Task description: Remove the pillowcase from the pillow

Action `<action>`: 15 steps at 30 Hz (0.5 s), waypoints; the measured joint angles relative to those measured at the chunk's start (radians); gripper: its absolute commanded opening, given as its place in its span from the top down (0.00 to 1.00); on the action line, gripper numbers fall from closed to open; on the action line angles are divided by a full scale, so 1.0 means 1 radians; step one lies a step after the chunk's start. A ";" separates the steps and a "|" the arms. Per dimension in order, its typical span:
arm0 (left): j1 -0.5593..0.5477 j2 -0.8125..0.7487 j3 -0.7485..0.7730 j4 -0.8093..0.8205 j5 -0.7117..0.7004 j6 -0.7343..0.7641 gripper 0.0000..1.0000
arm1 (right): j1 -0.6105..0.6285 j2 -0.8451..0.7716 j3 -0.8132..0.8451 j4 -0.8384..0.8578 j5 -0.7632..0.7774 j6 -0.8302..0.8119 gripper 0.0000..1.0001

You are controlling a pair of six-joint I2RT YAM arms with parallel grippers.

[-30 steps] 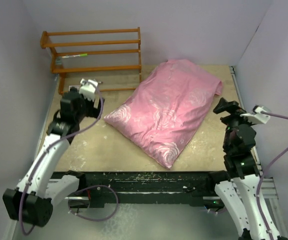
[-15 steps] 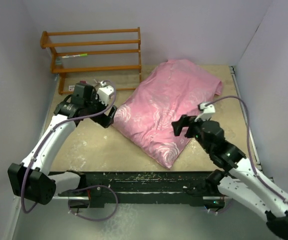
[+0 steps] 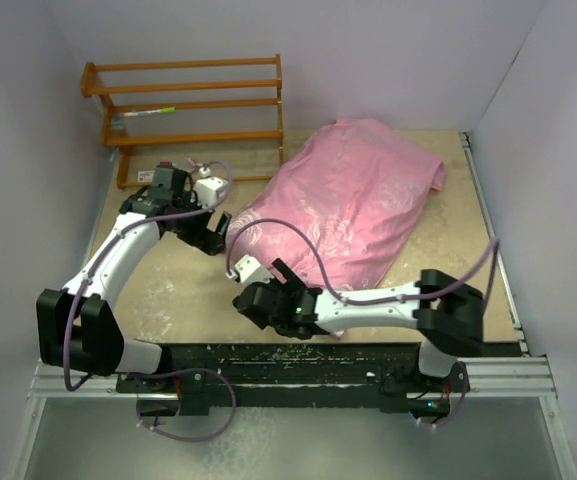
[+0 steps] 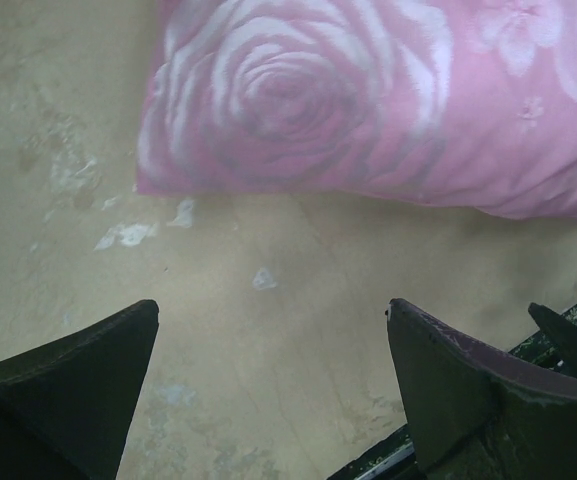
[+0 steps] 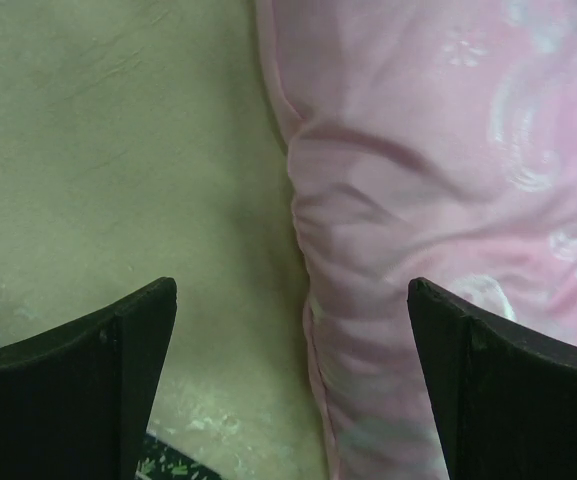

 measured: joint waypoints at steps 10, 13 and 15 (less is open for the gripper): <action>0.217 -0.051 -0.008 -0.016 0.095 0.040 0.00 | -0.036 0.247 0.159 -0.063 0.082 -0.083 0.07; 0.222 -0.071 -0.010 -0.025 0.123 0.053 0.01 | -0.072 0.229 0.159 -0.077 0.089 -0.094 0.09; 0.223 -0.073 -0.010 -0.032 0.145 0.062 0.01 | -0.116 0.208 0.159 -0.080 0.090 -0.102 0.11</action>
